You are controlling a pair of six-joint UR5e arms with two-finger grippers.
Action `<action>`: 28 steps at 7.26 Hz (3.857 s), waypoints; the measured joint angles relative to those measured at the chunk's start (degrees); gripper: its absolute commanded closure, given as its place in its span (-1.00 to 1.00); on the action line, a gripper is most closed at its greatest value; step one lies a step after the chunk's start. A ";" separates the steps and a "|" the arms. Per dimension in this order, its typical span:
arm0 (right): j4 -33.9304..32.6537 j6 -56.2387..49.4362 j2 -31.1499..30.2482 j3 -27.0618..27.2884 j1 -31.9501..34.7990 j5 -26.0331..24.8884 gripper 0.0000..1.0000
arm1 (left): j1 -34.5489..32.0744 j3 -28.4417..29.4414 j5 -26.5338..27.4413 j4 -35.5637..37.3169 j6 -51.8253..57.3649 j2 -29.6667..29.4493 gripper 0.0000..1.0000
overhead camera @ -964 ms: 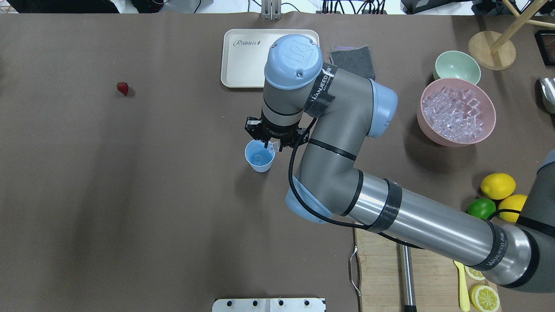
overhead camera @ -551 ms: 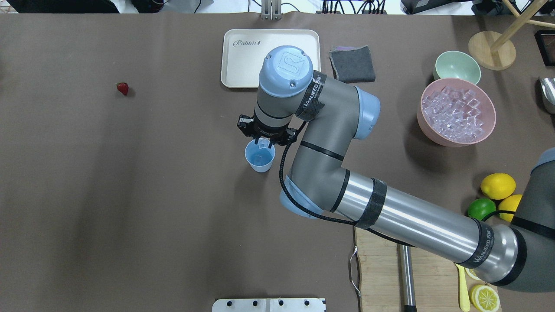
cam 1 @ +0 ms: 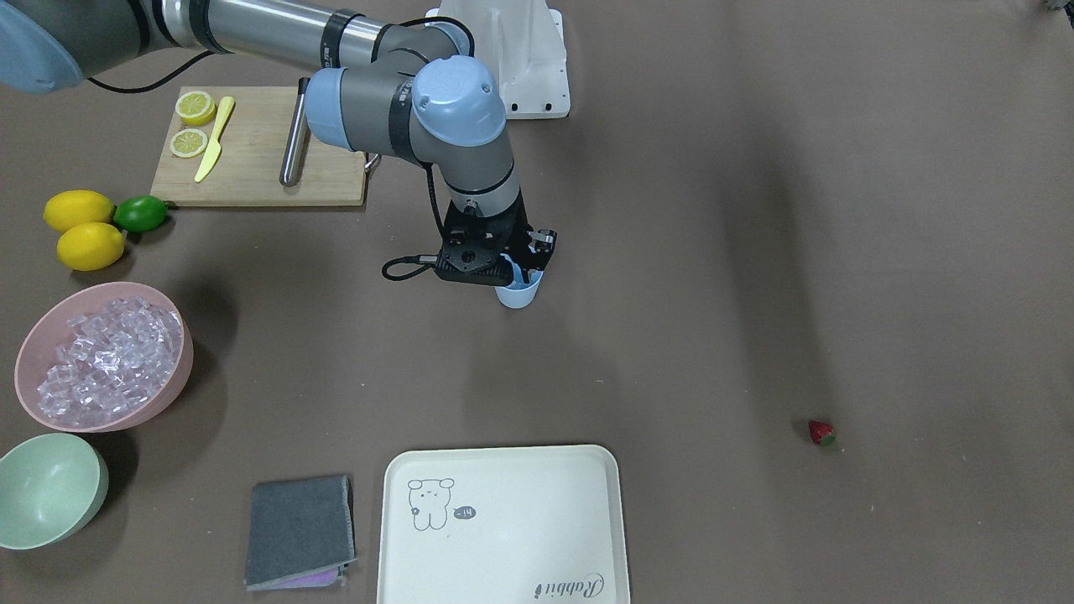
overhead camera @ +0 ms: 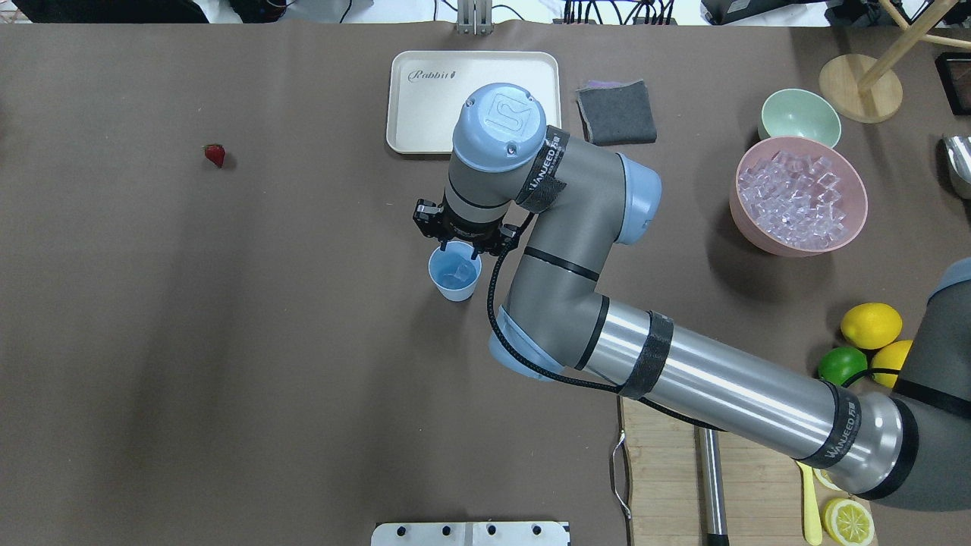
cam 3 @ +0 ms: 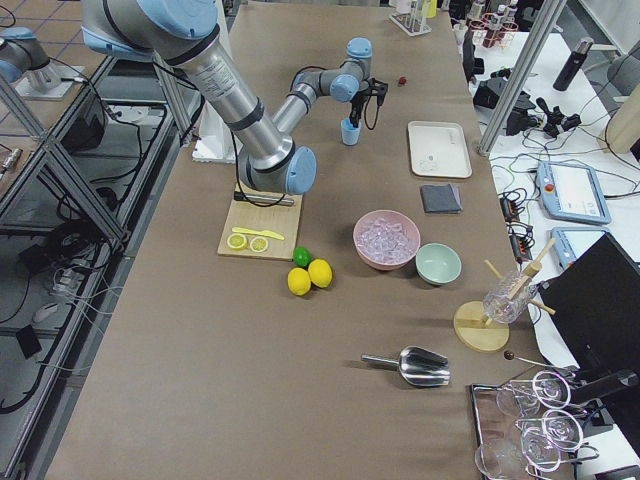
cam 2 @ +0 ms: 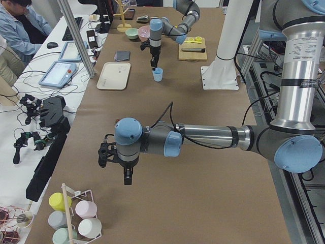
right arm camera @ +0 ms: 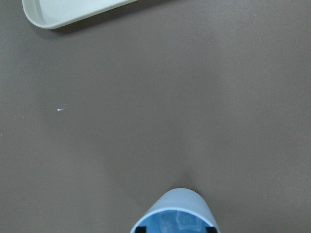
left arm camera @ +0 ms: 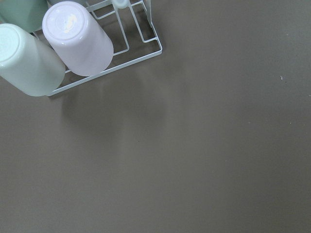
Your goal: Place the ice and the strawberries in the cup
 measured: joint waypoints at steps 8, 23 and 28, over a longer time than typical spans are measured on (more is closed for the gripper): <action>-16.87 -18.21 -18.18 19.74 8.91 2.61 -1.00 | -0.39 -0.60 -0.57 -0.09 -0.15 0.95 -0.94; -8.76 -61.01 -37.18 21.14 24.16 1.70 -0.99 | -0.23 -5.47 -0.59 0.00 -0.16 4.94 -0.94; 1.48 -69.55 -42.49 19.12 24.15 1.92 -0.90 | -0.22 -5.12 -0.45 0.00 -0.09 4.98 -0.94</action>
